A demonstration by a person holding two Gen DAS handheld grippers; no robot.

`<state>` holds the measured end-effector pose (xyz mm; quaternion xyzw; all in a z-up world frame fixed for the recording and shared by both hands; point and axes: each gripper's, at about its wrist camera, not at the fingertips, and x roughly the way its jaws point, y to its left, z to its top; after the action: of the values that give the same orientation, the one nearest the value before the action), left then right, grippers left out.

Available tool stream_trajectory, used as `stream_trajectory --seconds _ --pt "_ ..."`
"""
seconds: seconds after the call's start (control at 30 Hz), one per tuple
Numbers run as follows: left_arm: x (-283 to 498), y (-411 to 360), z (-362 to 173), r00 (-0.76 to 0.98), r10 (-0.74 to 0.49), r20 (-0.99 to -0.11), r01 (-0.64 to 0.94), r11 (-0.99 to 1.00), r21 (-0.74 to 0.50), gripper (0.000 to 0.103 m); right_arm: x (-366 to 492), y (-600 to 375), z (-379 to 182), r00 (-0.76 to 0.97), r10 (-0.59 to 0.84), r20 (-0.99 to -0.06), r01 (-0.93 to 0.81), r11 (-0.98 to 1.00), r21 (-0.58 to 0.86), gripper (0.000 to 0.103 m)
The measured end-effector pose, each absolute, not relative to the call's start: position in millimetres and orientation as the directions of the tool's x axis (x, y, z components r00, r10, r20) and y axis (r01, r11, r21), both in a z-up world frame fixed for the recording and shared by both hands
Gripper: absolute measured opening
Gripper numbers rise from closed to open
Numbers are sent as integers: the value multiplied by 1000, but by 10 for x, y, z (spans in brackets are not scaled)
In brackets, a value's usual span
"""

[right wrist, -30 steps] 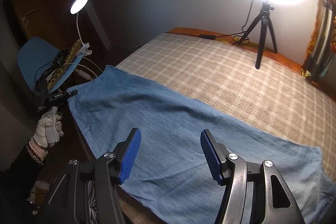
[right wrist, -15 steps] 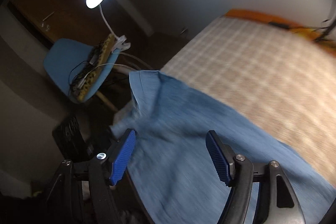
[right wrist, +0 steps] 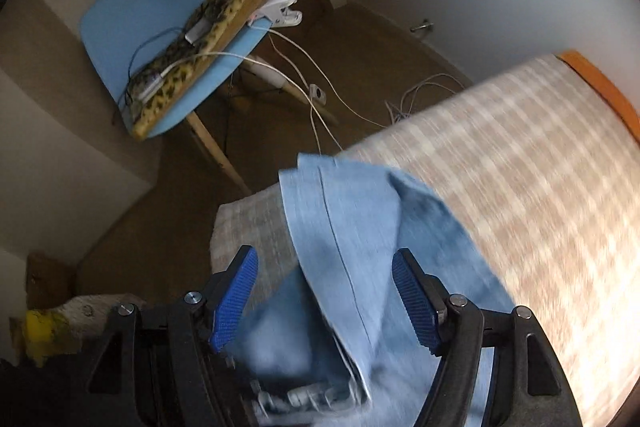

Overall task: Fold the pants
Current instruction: 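Grasp the waistband edge with the right tool while the left tool grasps the jeans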

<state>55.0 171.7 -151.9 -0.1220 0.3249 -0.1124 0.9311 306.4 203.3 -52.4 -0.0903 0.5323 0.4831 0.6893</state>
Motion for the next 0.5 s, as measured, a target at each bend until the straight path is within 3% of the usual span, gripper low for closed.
stream_trajectory --seconds 0.2,0.33,0.37,0.4,0.47,0.5 --pt "525 1697 -1527 775 -296 -559 125 938 -324 14 2892 2396 -607 -25 445 -895 -832 487 265 72" --pt "509 1657 -1512 776 -294 -557 125 938 -322 14 2815 2551 -800 65 304 -951 -862 497 100 70" --pt "546 1661 -1523 775 -294 -559 125 939 -321 14 2807 2569 -855 92 270 -958 -864 499 58 61" --pt "555 1652 -1521 775 -293 -560 126 940 -318 14 2817 2562 -895 96 253 -963 -861 506 47 39" --pt "536 1652 -1498 774 -293 -561 132 942 -310 14 2888 2487 -897 72 276 -958 -833 545 94 17" --pt "524 1644 -1470 775 -293 -559 139 943 -302 14 2927 2410 -850 70 310 -948 -814 567 125 10"
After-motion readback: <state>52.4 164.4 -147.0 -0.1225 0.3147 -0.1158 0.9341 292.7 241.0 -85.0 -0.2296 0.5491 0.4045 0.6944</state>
